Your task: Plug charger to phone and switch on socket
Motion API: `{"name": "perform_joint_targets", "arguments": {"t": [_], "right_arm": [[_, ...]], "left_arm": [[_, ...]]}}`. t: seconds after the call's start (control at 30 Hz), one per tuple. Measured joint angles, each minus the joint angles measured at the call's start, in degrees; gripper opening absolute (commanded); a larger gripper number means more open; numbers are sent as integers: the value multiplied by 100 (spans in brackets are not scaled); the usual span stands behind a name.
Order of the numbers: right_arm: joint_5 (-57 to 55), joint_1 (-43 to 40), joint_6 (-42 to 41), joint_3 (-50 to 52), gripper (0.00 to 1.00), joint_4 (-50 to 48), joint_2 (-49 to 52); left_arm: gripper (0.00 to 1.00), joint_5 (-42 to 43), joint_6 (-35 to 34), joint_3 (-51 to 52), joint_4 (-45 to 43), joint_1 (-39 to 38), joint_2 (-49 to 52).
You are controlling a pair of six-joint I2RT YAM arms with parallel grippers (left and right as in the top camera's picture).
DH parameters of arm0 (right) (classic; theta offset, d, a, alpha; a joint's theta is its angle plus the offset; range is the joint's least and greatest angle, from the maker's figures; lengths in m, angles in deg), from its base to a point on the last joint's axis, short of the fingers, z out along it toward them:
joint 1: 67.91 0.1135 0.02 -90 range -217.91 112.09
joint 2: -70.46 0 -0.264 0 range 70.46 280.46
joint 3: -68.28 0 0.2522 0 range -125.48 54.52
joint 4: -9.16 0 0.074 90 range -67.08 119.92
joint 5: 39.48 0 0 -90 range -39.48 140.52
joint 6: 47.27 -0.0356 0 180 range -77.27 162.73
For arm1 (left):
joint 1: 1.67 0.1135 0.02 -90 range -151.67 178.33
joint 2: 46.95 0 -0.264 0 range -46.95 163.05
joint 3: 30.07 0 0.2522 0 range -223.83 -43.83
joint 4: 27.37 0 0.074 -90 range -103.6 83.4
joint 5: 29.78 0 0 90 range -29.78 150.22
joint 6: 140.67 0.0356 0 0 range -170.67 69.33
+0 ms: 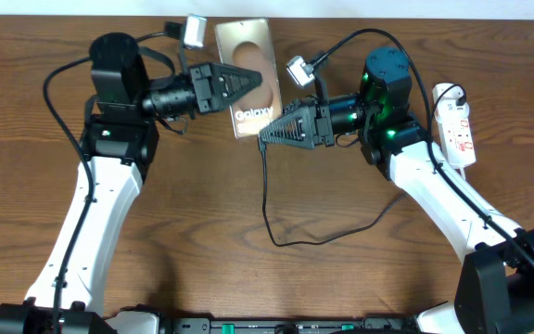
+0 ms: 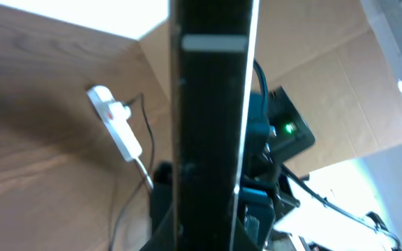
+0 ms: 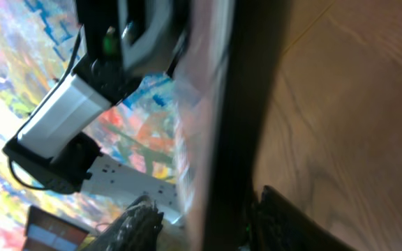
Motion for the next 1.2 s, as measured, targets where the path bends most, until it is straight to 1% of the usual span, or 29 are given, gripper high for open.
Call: {"name": "perform_joint_targets", "arguments": {"t": [0.27,0.3,0.37,0.43,0.53,0.57,0.7,0.77,0.93,0.97,1.03,1.2], "right_arm": [[-122,0,4,0,52,-48,0],[-129,0,4,0,54,-48,0],[-140,0,-4,0,62,-59,0],[-120,0,-7,0,72,-105,0],[39,0,11,0,84,-372,0],[98,0,20,-2,83,-448,0],[238,-57,50,-2,73,-608,0],[229,-127,33,-2,65,-608,0],[15,-208,31,-4,63,-605,0],[-59,-203,31,-4,59,-605,0],[-166,-203,50,-4,49,-610,0],[-229,-203,39,-7,37,-625,0]], "left_arm": [[8,120,-2,2,-2,-33,2],[7,127,0,2,-2,-33,2],[8,127,-2,2,0,-33,2],[7,129,0,2,-2,-33,2],[7,127,-2,2,-2,-33,2],[7,125,-2,2,-2,-33,2],[7,127,-2,2,0,-33,2],[8,131,-2,2,0,-33,2],[8,225,-2,2,0,-74,2],[7,234,0,2,0,-105,2],[8,243,-2,2,0,-173,2],[8,247,2,2,0,-249,4]]}}
